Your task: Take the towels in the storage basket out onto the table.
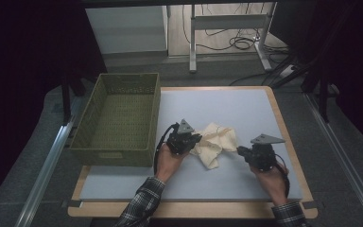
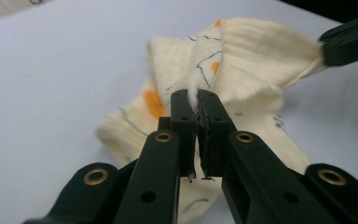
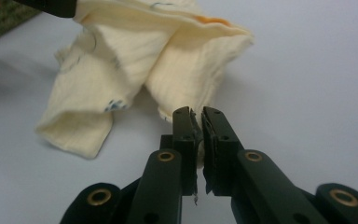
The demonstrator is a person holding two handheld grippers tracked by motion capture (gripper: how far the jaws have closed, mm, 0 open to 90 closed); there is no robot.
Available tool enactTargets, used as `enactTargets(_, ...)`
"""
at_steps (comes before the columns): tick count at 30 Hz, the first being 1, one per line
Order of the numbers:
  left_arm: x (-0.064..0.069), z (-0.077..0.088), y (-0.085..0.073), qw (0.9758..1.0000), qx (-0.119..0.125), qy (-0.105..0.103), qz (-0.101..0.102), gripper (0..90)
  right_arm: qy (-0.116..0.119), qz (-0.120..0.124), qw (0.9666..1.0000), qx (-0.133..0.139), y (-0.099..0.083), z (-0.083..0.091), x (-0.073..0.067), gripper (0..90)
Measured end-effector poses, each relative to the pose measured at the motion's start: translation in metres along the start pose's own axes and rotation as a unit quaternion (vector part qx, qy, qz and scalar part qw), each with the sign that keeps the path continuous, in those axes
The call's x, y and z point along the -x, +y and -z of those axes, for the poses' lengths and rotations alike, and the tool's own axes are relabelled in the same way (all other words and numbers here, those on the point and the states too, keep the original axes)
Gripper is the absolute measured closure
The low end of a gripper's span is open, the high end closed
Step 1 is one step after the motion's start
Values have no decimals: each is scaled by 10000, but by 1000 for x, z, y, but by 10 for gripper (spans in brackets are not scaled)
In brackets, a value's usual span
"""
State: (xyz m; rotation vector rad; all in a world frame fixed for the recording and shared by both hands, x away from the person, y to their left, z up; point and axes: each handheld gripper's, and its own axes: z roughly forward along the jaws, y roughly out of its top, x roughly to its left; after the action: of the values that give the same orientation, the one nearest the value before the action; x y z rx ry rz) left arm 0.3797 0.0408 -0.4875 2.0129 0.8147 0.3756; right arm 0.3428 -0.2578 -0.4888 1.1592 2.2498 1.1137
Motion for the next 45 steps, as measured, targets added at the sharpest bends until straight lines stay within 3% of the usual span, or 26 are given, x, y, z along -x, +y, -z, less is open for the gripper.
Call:
enactTargets(4, -10, 6, 20, 9998, 7, 198, 21, 862, -148, 34, 9998, 138, 16, 22, 16, 841)
enactTargets(7, -25, 6, 38, 9990, -51, 436, 45, 862, -359, 65, 9991, 212, 32, 33, 33, 839)
enactTargets(11, -49, -7, 53, 9957, -285, 840, 261, 845, -597, -89, 9977, 314, 55, 31, 61, 818)
enactTargets(12, -53, -12, 54, 9942, -370, 957, 324, 813, -585, -146, 9977, 298, 57, 28, 66, 791)
enactTargets(14, -57, -19, 51, 9916, -469, 1119, 455, 651, -583, -284, 9976, 223, 61, 16, 76, 729)
enactTargets(16, -54, -21, 45, 9922, -419, 1040, 549, 576, -631, -325, 9973, 191, 58, 10, 79, 684)
enactTargets(19, -42, -18, 35, 9949, -342, 843, 445, 499, -428, -345, 9981, 269, 47, 8, 74, 635)
enactTargets(21, -32, -15, 29, 9970, -244, 590, 444, 464, -314, -308, 9988, 212, 38, 7, 68, 610)
enactTargets(26, -3, -13, 8, 9992, -332, 207, 119, 407, 176, -325, 9993, -40, 17, -4, 53, 603)
enactTargets(32, 14, -14, -15, 9993, -329, -88, 151, 347, 559, 31, 9978, -365, 1, -27, 24, 632)
enactTargets(36, 31, -19, -22, 9988, -340, -362, -45, 283, 469, 389, 9974, -397, 2, -38, 7, 666)
enactTargets(39, 44, -27, -25, 9977, -427, -421, -305, 267, 367, 428, 9978, -349, 5, -41, 7, 685)
enactTargets(42, 52, -37, -28, 9970, -494, -479, -359, 286, 403, 264, 9985, -259, 7, -45, 16, 680)
enactTargets(45, 56, -46, -30, 9957, -717, -200, -549, 380, 507, 128, 9984, -190, 9, -52, 20, 627)
